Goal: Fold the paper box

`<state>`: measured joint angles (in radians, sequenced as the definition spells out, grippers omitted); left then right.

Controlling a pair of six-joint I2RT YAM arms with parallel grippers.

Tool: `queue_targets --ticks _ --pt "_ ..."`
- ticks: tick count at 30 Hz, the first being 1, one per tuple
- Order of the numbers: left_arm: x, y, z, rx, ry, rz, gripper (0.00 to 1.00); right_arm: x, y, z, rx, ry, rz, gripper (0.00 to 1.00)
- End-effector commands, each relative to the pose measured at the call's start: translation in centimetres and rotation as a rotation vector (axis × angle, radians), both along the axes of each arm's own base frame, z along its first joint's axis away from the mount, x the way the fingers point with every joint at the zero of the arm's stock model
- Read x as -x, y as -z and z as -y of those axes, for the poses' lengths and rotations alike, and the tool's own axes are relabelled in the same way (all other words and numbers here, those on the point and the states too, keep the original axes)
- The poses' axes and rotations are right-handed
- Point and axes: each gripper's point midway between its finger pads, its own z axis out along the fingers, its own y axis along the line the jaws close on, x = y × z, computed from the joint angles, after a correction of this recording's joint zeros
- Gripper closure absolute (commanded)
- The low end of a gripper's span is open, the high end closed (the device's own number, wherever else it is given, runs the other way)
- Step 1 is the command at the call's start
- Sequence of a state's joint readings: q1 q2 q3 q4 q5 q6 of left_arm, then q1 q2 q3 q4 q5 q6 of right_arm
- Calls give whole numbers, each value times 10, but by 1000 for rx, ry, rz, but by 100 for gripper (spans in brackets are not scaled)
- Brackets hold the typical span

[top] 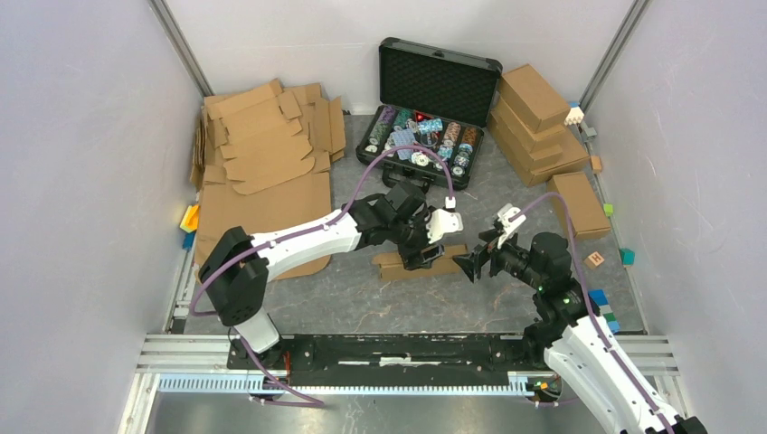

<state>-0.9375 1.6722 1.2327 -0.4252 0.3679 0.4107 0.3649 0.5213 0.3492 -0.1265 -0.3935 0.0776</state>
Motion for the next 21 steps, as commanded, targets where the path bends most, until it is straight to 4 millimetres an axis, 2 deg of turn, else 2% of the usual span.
queue_targets --ticks 1,6,11,13,18,21 --pt "2 -21 -4 30 17 49 26 13 -2 -14 5 -131 12 2" --pt "3 -27 -9 36 -1 61 23 18 0 -31 7 -232 -20 2" --pt "4 -19 -19 2 -37 59 24 20 -20 -54 25 -314 63 2" --pt "2 -18 -23 4 -59 69 25 19 -22 -60 46 -338 88 2" --pt "6 -29 -30 60 -87 103 24 3 -12 -59 155 -298 121 2" --pt "2 -34 -36 60 -137 117 24 -1 -14 -57 179 -294 172 2"
